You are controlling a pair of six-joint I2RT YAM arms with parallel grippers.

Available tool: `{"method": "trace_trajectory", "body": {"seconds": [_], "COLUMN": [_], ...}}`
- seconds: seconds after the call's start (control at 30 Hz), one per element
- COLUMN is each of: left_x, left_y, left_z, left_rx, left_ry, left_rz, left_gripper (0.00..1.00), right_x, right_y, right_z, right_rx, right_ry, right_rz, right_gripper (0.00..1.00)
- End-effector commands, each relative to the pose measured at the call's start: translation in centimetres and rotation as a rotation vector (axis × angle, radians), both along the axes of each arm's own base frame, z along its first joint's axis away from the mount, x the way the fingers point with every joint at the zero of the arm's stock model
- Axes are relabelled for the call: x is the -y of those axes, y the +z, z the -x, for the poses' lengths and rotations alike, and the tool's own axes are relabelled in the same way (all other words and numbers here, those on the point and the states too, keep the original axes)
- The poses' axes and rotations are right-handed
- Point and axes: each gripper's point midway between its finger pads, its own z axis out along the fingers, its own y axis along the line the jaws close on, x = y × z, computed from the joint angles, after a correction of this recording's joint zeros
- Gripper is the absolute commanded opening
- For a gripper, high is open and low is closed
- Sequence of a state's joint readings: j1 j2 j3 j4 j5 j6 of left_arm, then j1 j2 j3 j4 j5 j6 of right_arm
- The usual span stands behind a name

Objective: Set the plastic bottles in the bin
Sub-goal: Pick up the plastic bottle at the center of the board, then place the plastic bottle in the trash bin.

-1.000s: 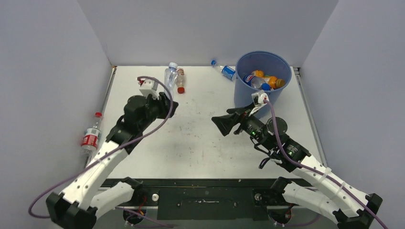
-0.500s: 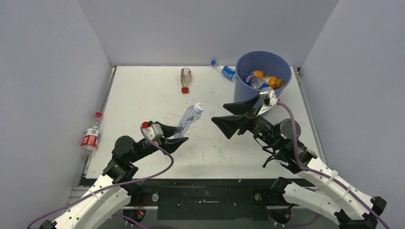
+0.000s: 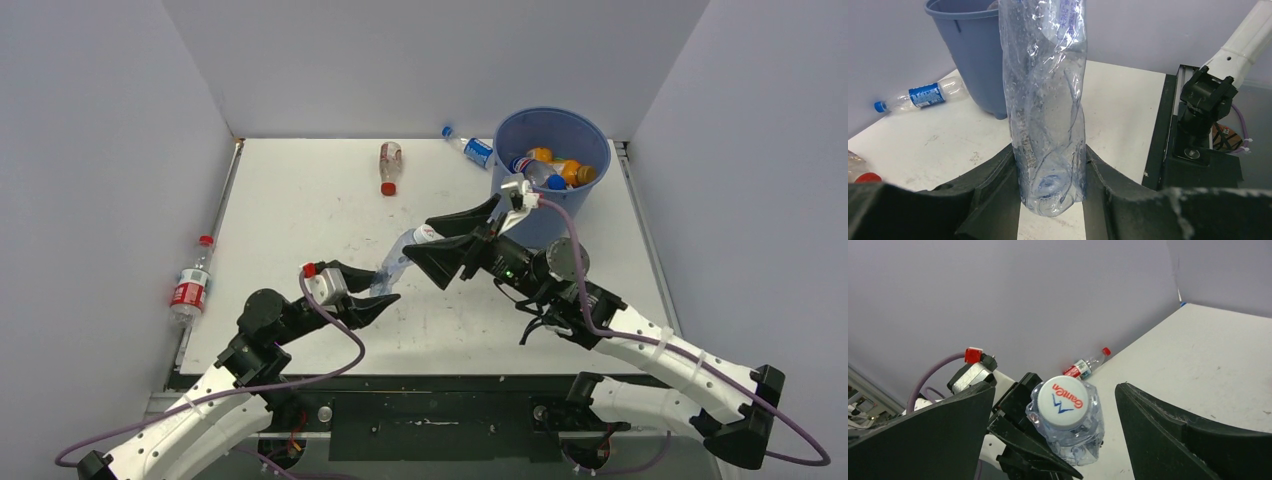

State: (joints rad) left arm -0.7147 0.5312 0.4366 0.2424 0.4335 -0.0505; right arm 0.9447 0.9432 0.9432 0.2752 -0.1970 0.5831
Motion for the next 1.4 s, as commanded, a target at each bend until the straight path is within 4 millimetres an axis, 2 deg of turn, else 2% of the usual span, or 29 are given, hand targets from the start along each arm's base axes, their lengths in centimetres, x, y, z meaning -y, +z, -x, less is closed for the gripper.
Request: {"method": "trace_trajectory", "body": {"seconds": [0.0, 0.1, 0.3, 0.4, 0.53, 0.6, 0.63, 0.67, 0.73, 0.77, 0.83, 0.87, 0.9, 0.93, 1.1, 1.17, 1.3, 1.37], "left_x": [-0.4, -0.3, -0.2, -0.2, -0.1, -0.2, -0.4, -0.5, -0.8, -0.9, -0.9, -0.9, -1.0, -1.1, -2.2, -2.6, -3.5, -3.8], "left_y": [2.6, 2.8, 2.7, 2.7, 2.5, 2.4, 2.3, 2.2, 2.1, 2.0, 2.2, 2.3, 2.5, 2.6, 3.7, 3.8, 3.9, 3.7], "left_z": [-0.5, -0.5, -0.4, -0.3, -0.3, -0.6, -1.0, -1.4, -1.8, -1.9, -1.8, -1.6, -1.6, -1.6, -2.6, -2.8, -3.6, -4.0], "left_rx": [0.050, 0.046, 0.047, 0.048, 0.047, 0.041, 0.033, 0.027, 0.024, 0.024, 0.030, 0.032, 0.029, 0.018, -0.006, -0.003, 0.002, 0.000], "left_ry": [0.043, 0.040, 0.033, 0.028, 0.029, 0.047, 0.073, 0.099, 0.129, 0.135, 0.135, 0.129, 0.129, 0.137, 0.219, 0.247, 0.309, 0.339], "left_rz": [0.053, 0.065, 0.066, 0.066, 0.063, 0.062, 0.061, 0.057, 0.046, 0.047, 0.058, 0.064, 0.072, 0.086, 0.161, 0.171, 0.182, 0.184], "left_gripper": [0.00, 0.00, 0.00, 0.00, 0.00, 0.00, 0.00, 0.00, 0.00, 0.06, 0.31, 0.42, 0.60, 0.95, 0.96, 0.96, 0.96, 0.96], "right_x": [-0.8, -1.0, 0.0, -0.3, -0.9, -1.1, -1.2, -1.2, -0.7, -0.4, 0.5, 1.0, 1.5, 2.2, 7.0, 10.2, 16.7, 18.8], "right_y": [2.2, 1.7, 1.8, 1.4, 1.2, 0.9, 0.9, 0.9, 0.9, 1.0, 1.4, 1.8, 2.1, 2.7, 7.0, 9.2, 12.2, 13.1], "right_z": [1.0, 1.0, 0.7, 0.3, 0.1, 0.0, -0.1, -0.1, -0.4, -0.5, -0.5, -0.4, -0.5, -0.5, -1.9, -2.8, -4.0, -4.4], "right_rx": [0.032, 0.022, 0.004, -0.016, -0.030, -0.031, -0.027, -0.030, -0.030, -0.025, -0.004, 0.010, 0.021, 0.035, 0.138, 0.172, 0.177, 0.179], "right_ry": [0.002, -0.021, -0.062, -0.064, -0.059, -0.062, -0.065, -0.065, -0.097, -0.109, -0.134, -0.148, -0.167, -0.191, -0.406, -0.550, -0.840, -0.953], "right_rz": [-0.070, -0.074, -0.175, -0.176, -0.174, -0.161, -0.153, -0.144, -0.128, -0.117, -0.101, -0.089, -0.074, -0.060, 0.045, 0.062, 0.049, 0.019], "right_gripper": [0.93, 0.85, 0.62, 0.48, 0.34, 0.21, 0.09, 0.06, 0.05, 0.05, 0.05, 0.05, 0.05, 0.05, 0.05, 0.05, 0.05, 0.05]}}
